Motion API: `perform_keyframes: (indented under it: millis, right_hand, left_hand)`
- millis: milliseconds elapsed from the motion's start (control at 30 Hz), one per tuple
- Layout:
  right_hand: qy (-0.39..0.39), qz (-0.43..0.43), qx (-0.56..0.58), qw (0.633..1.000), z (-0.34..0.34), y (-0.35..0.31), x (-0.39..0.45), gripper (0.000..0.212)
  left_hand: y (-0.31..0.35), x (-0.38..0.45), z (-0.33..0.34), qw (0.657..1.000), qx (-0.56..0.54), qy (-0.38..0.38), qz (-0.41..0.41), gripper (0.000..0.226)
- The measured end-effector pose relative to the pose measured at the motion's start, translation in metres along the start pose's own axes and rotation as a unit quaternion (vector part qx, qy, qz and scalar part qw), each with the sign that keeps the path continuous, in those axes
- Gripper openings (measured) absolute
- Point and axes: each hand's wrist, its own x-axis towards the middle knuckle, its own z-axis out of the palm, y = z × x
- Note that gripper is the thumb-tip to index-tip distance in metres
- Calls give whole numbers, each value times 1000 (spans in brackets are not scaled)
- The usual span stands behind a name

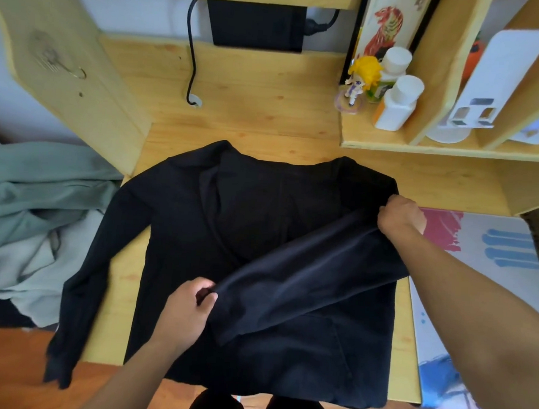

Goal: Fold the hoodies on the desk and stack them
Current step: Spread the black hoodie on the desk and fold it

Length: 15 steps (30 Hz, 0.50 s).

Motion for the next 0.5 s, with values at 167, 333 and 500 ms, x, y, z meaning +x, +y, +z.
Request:
perform_keyframes:
  millis: [167, 333, 500]
  right_hand:
    - [65, 80, 331, 938, -16, -5, 7, 24]
    - [-74, 57, 496, 863, -23, -19, 16, 38]
    - [71, -171, 72, 980, 4, -2, -31, 55]
  left_hand:
    - [-2, 0, -3, 1000, 3, 21, -20, 14]
    - [-1, 6, -6, 996, -44, 25, -72, 10]
    - [-1, 6, 0, 970, -124, 54, -204, 23]
